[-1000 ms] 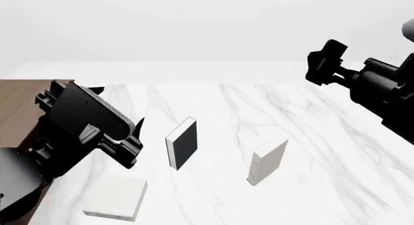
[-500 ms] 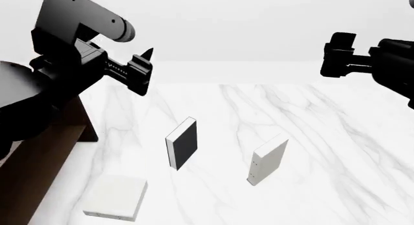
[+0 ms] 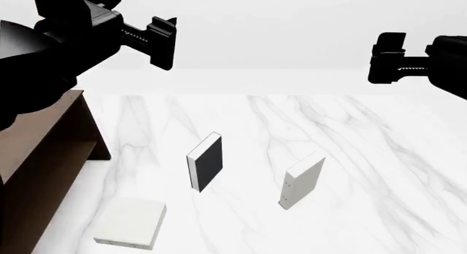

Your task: Pick up the book on the right and place it under the cabinet shelf.

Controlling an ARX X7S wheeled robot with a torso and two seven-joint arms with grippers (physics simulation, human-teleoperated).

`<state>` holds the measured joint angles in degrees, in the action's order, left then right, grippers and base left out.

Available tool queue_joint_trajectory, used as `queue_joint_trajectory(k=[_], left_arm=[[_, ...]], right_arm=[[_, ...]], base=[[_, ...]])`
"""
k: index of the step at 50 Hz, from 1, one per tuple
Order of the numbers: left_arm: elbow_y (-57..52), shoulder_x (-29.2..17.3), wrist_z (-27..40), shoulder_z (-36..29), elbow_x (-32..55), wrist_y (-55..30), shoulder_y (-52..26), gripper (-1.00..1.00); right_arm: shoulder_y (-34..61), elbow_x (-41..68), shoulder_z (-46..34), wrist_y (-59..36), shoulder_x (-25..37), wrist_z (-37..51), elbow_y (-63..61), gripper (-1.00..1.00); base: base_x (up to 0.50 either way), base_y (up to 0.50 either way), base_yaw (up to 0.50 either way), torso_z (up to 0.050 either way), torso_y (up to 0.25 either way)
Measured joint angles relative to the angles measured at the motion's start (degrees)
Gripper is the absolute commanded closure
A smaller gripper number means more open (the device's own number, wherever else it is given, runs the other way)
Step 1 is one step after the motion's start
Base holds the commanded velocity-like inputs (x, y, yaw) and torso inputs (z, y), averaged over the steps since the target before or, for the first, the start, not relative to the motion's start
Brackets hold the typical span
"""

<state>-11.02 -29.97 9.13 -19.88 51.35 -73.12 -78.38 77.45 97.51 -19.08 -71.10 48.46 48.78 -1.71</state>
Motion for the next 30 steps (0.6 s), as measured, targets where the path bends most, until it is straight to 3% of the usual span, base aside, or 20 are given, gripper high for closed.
queue_joint_trajectory(k=[13, 30], left_arm=[[2.2, 1.4, 1.5, 1.2, 1.0, -1.5, -2.0, -1.0], [2.8, 1.8, 2.9, 2.0, 2.5, -2.9, -2.3, -1.0]], right_arm=[[-0.1, -0.1, -0.4, 0.2, 0.2, -0.4, -0.1, -1.0], [-1.3, 0.7, -0.4, 0.9, 0.7, -0.2, -0.7, -1.0]], base=[[0.0, 0.0, 0.0, 0.0, 0.0], [0.0, 0.0, 0.0, 0.0, -0.196]])
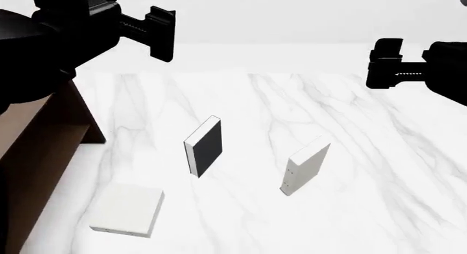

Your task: Pick up the book on the right and place it under the cabinet shelf.

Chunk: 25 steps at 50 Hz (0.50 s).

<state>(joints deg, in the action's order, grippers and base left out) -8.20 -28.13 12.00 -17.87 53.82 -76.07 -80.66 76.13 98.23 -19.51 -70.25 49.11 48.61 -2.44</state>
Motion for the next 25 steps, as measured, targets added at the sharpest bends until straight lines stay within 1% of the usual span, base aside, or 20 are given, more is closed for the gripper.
queue_joint_trajectory(k=[25], left_arm=[[0.1, 0.0, 0.6, -0.2, 1.1, 0.1, 0.2, -1.0]], right_arm=[[-0.8, 0.7, -0.3, 0.5, 0.6, 0.1, -0.4, -1.0]], base=[[0.0, 0.0, 0.0, 0.0, -0.207]])
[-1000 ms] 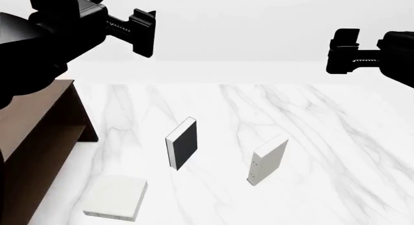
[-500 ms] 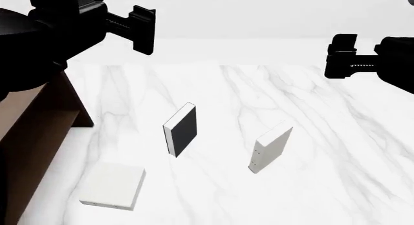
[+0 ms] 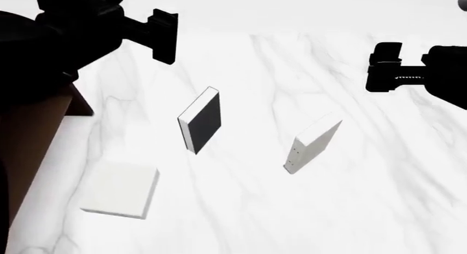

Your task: Pick up the book on the right and place it under the cabinet shelf.

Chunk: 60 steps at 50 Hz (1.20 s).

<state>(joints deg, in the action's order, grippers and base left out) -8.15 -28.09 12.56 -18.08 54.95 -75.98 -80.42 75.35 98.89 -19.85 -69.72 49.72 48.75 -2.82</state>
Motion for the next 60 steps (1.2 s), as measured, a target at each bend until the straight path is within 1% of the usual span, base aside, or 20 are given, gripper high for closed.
queue_joint_trajectory(k=[20, 28, 37, 42, 48, 54, 60], left_arm=[[0.0, -0.3, 0.3, -0.2, 0.7, 0.3, 0.3, -1.0], [-0.7, -0.3, 1.2, 0.7, 1.9, -0.3, 0.5, -1.0], [-3.7, -0.1, 4.6, 4.3, 6.7, -3.6, 1.0, -1.0], [-6.2, -0.1, 8.7, 7.8, 12.3, -6.9, 2.4, -1.0], [-9.0, -1.8, 16.8, 11.0, 23.5, -9.4, 4.8, -1.0], [-11.9, -4.9, 25.8, 12.4, 36.2, -9.1, 7.5, -1.0], [-15.4, -8.4, 33.1, 12.7, 47.2, -7.0, 10.8, -1.0]], right_arm=[[0.2, -0.1, -0.7, 0.2, -0.1, -0.1, 0.2, -1.0], [-0.1, 0.1, -0.7, 0.5, 0.1, -0.1, 0.0, -1.0], [-0.7, 0.3, -0.5, 1.0, 0.5, -0.3, -0.4, -1.0], [-1.2, 0.3, -0.4, 1.3, 0.8, -0.4, -0.7, -1.0], [-1.8, 0.4, -0.2, 1.7, 1.1, -0.6, -1.0, -1.0], [-2.2, 0.4, -0.1, 2.0, 1.3, -0.7, -1.2, -1.0], [-2.2, 0.5, -0.2, 2.2, 1.3, -0.7, -1.2, -1.0]], base=[[0.0, 0.0, 0.0, 0.0, -0.205], [0.0, 0.0, 0.0, 0.0, 0.0], [0.0, 0.0, 0.0, 0.0, 0.0], [0.0, 0.0, 0.0, 0.0, 0.0], [0.0, 0.0, 0.0, 0.0, 0.0], [0.0, 0.0, 0.0, 0.0, 0.0], [0.0, 0.0, 0.0, 0.0, 0.0]])
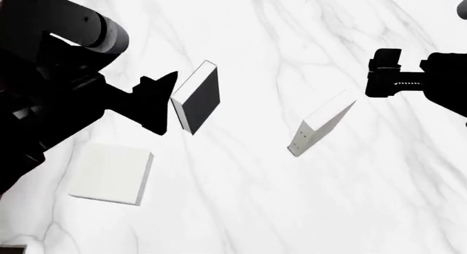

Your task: Pick up the book on the right and place it under the cabinet shelf.

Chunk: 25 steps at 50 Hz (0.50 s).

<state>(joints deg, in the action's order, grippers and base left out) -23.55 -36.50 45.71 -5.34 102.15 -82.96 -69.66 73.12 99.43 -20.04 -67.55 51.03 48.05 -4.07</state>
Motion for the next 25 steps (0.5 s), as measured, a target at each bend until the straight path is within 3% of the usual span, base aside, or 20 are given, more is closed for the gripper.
queue_joint_trajectory(k=[11, 25], left_arm=[[-6.2, -4.6, 7.9, -0.4, 12.5, 3.8, 6.4, -1.0], [-10.3, -6.3, 11.4, -1.8, 18.0, 6.1, 11.9, -1.0]], right_arm=[[0.0, 0.3, -0.2, 0.2, -0.1, 0.1, -0.2, -1.0], [-0.5, 0.6, -0.2, 0.7, 0.1, 0.1, -0.4, -1.0]], base=[[0.0, 0.0, 0.0, 0.0, 0.0], [0.0, 0.0, 0.0, 0.0, 0.0]])
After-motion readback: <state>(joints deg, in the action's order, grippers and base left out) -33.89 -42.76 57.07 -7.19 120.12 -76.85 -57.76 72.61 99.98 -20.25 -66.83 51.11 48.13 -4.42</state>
